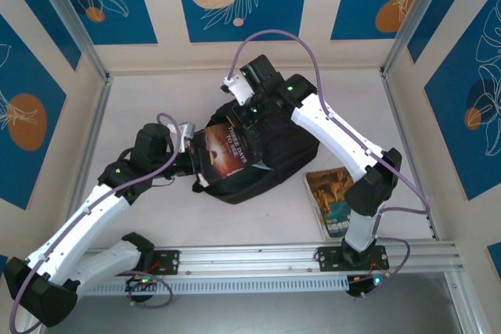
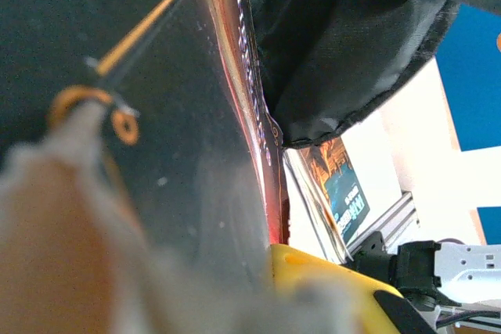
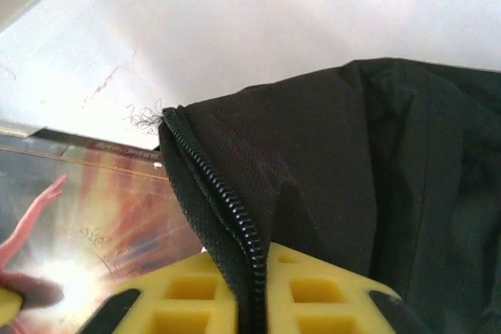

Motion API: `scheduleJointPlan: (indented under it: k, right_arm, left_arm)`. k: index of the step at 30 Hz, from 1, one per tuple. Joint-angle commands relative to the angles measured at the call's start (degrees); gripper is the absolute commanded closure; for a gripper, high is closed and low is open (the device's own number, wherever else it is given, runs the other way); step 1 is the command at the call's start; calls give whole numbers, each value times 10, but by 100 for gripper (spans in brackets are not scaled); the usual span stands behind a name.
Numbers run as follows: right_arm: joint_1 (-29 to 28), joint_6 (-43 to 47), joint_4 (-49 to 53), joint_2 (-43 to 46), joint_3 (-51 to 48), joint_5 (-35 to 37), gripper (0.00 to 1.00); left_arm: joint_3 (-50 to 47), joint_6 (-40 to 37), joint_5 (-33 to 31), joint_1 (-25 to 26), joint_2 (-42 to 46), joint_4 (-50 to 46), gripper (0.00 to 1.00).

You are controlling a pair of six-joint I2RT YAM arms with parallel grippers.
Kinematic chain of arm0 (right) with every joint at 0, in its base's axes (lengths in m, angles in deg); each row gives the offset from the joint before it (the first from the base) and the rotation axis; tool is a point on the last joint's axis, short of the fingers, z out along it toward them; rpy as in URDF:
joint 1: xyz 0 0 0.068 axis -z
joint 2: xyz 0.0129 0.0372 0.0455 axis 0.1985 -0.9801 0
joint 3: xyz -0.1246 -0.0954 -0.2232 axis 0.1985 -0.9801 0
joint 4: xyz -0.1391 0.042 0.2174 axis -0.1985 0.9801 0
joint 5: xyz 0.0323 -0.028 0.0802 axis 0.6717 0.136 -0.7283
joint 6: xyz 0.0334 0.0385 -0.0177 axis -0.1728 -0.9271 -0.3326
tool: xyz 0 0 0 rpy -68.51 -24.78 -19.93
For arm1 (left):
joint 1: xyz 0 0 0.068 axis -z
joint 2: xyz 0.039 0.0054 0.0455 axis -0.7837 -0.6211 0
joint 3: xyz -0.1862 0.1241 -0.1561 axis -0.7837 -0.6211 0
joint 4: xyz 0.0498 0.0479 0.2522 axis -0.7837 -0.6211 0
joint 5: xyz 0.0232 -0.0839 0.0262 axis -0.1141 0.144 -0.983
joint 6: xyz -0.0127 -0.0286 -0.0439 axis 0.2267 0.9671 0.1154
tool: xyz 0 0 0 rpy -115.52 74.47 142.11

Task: Pack the student bag
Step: Open the student bag at the top-center of the table, then place the book in the student bag.

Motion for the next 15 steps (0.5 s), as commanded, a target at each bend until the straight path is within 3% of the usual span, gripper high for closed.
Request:
scheduleJointPlan:
  k: [1, 8, 15]
  right_arm:
    - [7, -21, 18, -11, 39, -42, 100]
    - [84, -163, 25, -4, 96, -59, 100]
    - [93, -213, 18, 6, 121, -76, 100]
  left_arm:
    - [5, -16, -17, 3, 12, 13, 100]
    - [-3, -2, -65, -1, 12, -36, 100]
    - [-39, 55, -40, -13, -6, 16, 100]
